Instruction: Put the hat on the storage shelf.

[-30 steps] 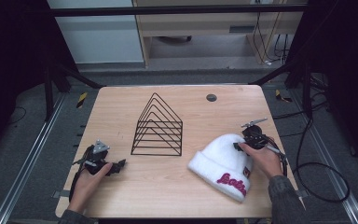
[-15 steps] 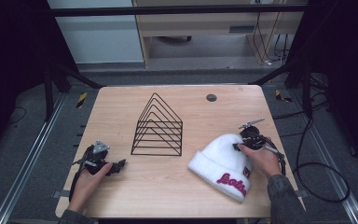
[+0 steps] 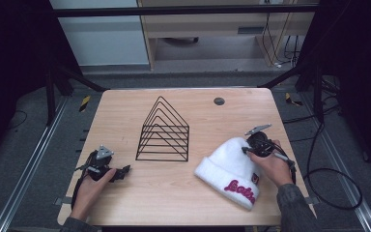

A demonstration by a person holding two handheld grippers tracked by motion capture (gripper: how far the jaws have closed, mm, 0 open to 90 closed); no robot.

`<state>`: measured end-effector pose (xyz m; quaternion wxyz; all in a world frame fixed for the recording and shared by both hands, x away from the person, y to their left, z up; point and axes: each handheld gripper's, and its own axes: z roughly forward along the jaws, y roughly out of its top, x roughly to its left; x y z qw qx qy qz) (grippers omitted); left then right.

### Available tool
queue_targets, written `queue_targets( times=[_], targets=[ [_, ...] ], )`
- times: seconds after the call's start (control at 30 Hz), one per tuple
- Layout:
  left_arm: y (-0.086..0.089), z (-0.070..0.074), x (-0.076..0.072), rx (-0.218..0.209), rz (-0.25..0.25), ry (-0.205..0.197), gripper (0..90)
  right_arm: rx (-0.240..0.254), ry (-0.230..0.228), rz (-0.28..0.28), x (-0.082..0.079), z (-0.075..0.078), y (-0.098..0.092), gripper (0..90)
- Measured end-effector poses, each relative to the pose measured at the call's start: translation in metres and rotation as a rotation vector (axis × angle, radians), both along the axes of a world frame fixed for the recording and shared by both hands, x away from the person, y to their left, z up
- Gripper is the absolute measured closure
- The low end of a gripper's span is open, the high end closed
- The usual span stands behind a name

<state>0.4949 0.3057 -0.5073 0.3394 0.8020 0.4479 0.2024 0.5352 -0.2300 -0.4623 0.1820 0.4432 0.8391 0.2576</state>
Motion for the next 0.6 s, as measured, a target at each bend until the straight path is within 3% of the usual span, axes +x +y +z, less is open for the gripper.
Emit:
queue_targets(
  times=[0.07,0.17,0.23,0.43,0.47,0.6],
  targets=[
    [0.0,0.001,-0.001,-0.008,-0.008,-0.008,5.0,-0.009,-0.077,0.038,-0.013,0.014,0.006,81.0],
    [-0.001,0.008,-0.002,-0.008,-0.019,-0.022,5.1,-0.006,-0.145,0.072,-0.028,0.029,0.013,81.3],
    [-0.001,0.016,-0.005,-0.031,-0.021,-0.043,4.9,0.017,-0.197,0.094,-0.039,0.041,0.019,81.4],
    [-0.004,0.036,-0.012,-0.045,-0.053,-0.088,4.5,0.068,-0.266,0.138,-0.06,0.061,0.032,81.6],
    [-0.003,0.043,-0.015,-0.057,-0.05,-0.108,4.7,0.099,-0.297,0.162,-0.068,0.068,0.036,81.6],
    [0.0,0.055,-0.018,-0.094,-0.055,-0.121,4.9,0.131,-0.329,0.195,-0.078,0.082,0.042,81.8]
  ],
)
